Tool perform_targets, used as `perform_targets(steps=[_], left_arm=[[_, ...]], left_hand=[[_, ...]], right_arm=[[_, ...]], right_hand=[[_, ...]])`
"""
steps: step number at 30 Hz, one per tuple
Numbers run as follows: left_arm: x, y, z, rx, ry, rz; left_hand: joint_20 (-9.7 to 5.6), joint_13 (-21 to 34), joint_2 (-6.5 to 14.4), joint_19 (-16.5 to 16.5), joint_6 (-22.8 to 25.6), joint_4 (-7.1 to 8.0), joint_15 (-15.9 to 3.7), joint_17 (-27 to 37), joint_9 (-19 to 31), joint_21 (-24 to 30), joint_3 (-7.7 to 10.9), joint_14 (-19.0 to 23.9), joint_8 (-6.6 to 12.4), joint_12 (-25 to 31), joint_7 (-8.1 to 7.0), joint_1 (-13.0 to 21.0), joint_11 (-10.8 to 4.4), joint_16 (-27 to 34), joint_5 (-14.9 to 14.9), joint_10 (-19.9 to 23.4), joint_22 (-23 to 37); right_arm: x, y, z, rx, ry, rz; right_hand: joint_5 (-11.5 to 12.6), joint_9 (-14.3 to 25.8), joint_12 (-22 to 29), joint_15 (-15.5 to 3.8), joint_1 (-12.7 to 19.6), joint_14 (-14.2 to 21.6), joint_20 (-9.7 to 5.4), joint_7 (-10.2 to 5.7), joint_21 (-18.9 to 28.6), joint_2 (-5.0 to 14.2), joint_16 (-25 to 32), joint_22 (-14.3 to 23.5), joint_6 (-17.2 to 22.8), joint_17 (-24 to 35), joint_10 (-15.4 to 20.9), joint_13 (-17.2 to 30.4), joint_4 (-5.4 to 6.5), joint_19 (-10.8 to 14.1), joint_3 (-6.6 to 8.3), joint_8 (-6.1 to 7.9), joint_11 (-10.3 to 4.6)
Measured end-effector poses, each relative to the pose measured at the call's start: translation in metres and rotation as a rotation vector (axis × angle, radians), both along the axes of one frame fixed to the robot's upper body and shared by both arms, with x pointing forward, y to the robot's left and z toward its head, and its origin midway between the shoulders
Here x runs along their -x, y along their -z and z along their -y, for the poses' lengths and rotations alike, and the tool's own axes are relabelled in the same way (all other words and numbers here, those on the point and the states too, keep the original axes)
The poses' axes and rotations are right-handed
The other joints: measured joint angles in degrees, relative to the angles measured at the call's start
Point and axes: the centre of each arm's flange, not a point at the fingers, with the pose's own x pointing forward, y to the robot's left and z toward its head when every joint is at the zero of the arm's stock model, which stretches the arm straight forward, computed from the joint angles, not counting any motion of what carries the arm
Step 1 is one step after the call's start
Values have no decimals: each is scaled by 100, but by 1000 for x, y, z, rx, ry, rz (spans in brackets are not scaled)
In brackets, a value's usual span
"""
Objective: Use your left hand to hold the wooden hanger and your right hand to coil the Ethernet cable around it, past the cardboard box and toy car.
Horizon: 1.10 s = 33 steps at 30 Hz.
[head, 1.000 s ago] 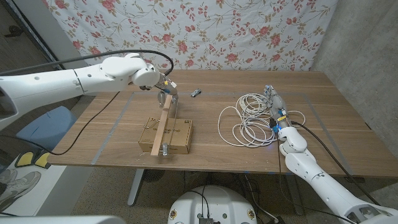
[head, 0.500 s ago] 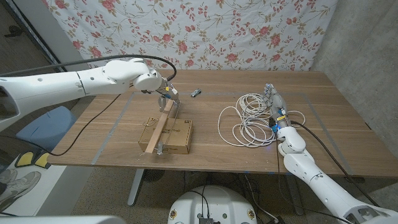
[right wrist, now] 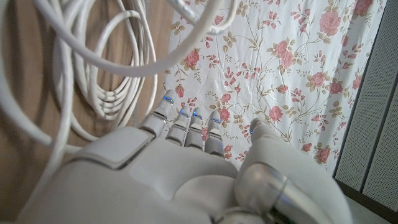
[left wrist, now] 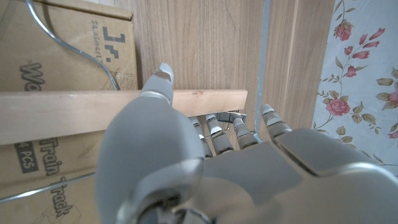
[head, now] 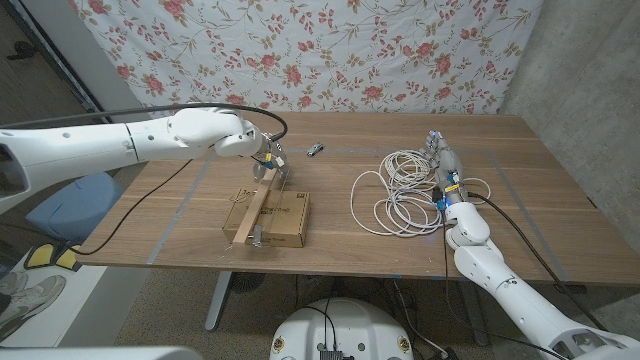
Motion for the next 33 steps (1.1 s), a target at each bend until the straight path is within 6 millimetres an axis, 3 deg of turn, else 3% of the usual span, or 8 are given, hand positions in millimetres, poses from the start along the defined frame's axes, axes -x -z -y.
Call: perform_targets(steps=[3,6,13,18,23,29,31,33], left_arm=[[0,5,-1,-3,9,-1],[-1,9,-1,-2,25,5],[-1,18,-2,5,51,5],[0,22,-1,33,85,23],[0,22,-1,60,105,42],[0,23,-1,86,115,50],[0,23,-1,98,116,52],[1,23,-1,101,117,52]], left_hand=[[-13,45,1,135,102,11,-78,21,0,47,-65,243,70,108,6,-1,-47,66,0,236,0],[-42,154,54,358,319,39,-133,27,-15,126,-165,719,223,308,103,-54,-56,156,0,593,22],[-306,531,253,1184,1160,110,-181,130,-19,471,-389,2382,756,1091,650,-194,-116,483,0,1834,82],[-506,657,365,1545,1622,133,-233,99,-45,645,-412,3101,998,1457,842,-210,-182,554,0,2493,110],[-569,652,601,1671,1763,-36,-266,60,-71,712,-242,3400,1064,1524,908,26,-253,559,0,2689,111],[-688,848,1006,2250,2526,-139,-418,251,-72,1086,74,4373,1424,1963,1077,433,-148,806,-181,3303,186],[-672,868,1084,2361,2659,-123,-481,322,-71,1184,173,4553,1476,2026,1130,510,-140,854,-186,3310,222],[-648,868,1122,2445,2710,38,-535,399,-71,1323,334,4734,1486,2075,1180,510,-138,889,-202,3307,300]], right_arm=[[0,-1,0,5,5,5],[0,-2,1,12,12,8],[0,-4,2,24,24,11],[1,-5,4,35,37,15],[4,-5,5,42,46,20],[7,-6,6,47,55,26],[8,-6,6,49,57,27],[8,-6,6,50,58,26]], right_hand=[[0,0,0,18,0,18,0,0,0,0,0,0,0,-8,0,0,0,0,0,0,0],[0,0,0,0,0,60,-7,-20,0,0,0,0,20,-14,54,0,0,53,0,0,11],[0,0,0,17,1,82,11,-20,0,0,0,0,20,-13,62,0,0,72,0,0,0],[0,0,0,19,-1,181,-11,-19,0,-1,34,0,19,-13,61,0,0,95,0,0,0],[0,0,0,9,-22,233,10,-50,0,-23,33,0,51,-13,115,0,0,134,0,22,10],[0,0,0,38,-22,263,10,-50,0,-23,33,0,112,-13,124,0,-16,133,16,22,1],[0,0,0,17,-22,284,10,-50,0,-23,33,0,112,-13,124,0,-16,133,16,22,1],[0,0,0,8,-22,294,10,-50,0,-23,33,0,112,-13,137,0,-16,133,16,22,14]])
